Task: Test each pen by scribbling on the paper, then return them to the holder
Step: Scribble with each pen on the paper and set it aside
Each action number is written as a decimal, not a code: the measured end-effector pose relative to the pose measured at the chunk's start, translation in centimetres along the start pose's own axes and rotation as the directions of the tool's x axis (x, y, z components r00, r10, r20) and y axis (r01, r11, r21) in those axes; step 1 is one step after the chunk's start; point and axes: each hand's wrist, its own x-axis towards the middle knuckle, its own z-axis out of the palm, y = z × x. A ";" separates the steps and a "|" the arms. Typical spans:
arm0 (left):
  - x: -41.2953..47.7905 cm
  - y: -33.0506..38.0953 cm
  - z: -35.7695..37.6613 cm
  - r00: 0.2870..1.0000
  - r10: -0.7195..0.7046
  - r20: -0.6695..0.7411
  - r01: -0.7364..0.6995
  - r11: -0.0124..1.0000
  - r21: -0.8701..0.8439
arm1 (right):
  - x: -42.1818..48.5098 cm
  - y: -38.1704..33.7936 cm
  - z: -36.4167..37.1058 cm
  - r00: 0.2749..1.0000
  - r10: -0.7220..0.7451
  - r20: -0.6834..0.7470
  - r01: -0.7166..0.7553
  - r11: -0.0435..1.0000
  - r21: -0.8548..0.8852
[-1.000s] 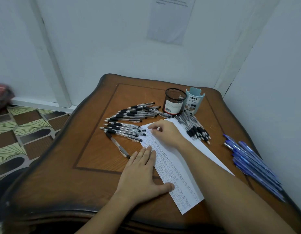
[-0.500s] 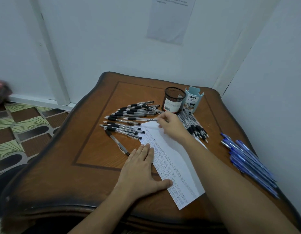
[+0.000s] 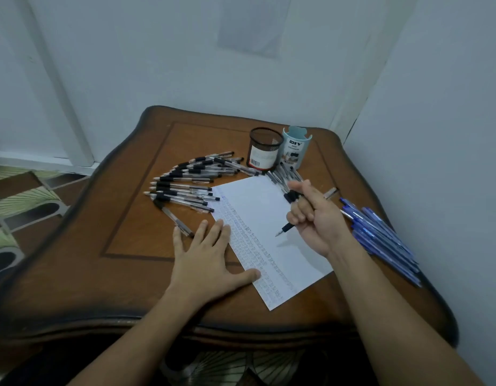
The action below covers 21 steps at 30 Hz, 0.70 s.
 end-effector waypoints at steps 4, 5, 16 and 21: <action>0.0 -0.2 0.0 1.000 0.009 0.027 -0.009 1.000 -0.016 | -1.4 1.1 -1.6 0.996 0.084 -0.002 -0.084 0.990 -0.113; 0.0 -0.2 -0.1 1.000 0.011 0.029 -0.010 1.000 -0.014 | -1.4 1.7 -2.2 0.996 0.088 -0.026 -0.091 0.985 -0.148; 0.2 -0.3 0.5 1.000 0.030 0.002 -0.030 1.000 0.000 | -1.6 5.9 -3.1 0.988 -0.031 0.152 0.112 0.821 -0.560; 0.1 -0.3 0.5 0.999 0.039 0.003 -0.039 0.999 -0.008 | -1.7 5.9 -2.8 0.979 0.024 0.204 0.113 0.768 -0.630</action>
